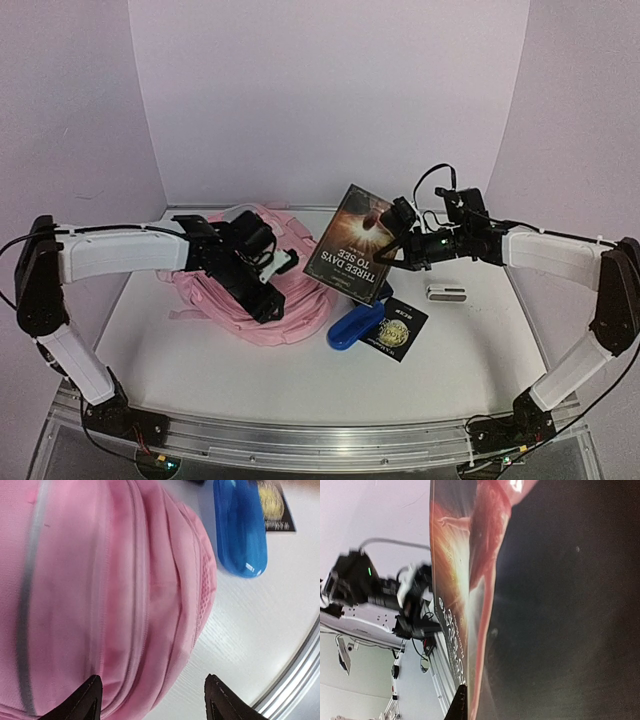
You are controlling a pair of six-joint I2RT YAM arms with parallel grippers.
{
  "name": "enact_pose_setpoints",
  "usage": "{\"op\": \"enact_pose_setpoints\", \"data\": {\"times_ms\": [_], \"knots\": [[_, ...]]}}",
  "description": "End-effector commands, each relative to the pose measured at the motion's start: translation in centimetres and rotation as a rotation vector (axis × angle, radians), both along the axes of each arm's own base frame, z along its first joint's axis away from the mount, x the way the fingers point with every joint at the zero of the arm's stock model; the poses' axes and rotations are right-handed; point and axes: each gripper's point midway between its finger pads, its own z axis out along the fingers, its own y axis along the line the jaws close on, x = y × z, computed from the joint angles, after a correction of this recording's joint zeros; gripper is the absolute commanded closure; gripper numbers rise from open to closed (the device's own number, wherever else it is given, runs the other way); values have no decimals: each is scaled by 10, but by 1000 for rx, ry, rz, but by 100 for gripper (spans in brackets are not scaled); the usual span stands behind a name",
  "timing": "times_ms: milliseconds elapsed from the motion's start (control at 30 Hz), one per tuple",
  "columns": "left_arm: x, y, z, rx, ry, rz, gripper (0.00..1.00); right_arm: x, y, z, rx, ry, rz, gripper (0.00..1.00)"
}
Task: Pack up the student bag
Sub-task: Pick up the book from the center of the board, then place the book in the student bag.
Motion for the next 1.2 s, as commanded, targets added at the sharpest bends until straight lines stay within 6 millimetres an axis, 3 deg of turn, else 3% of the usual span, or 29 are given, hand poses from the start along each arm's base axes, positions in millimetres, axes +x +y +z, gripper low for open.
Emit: {"op": "enact_pose_setpoints", "data": {"times_ms": [0, 200, 400, 433, 600, 733, 1067, 1167], "knots": [[11, 4, -15, 184, -86, -44, 39, -5, 3, 21, 51, -59, 23, 100], [29, -7, -17, 212, -135, -37, 48, -7, 2, 20, 51, -59, 25, 100], [27, -19, 0, 155, -143, -67, 67, -8, 1, 16, 49, -49, 28, 100], [26, -19, 5, 143, -145, -68, 67, -8, 1, 15, 48, -47, 28, 100], [38, -9, 39, 125, -246, -10, 42, -6, 0, 13, 43, -45, 17, 100], [53, 3, 52, 133, -291, 39, 38, -4, 1, 10, 42, -32, 17, 100], [82, 19, 13, 349, -340, 53, 30, -3, 1, 9, 40, -26, 15, 100], [84, 16, 18, 339, -355, 57, 32, -4, 0, 8, 39, -26, 13, 100]]}}
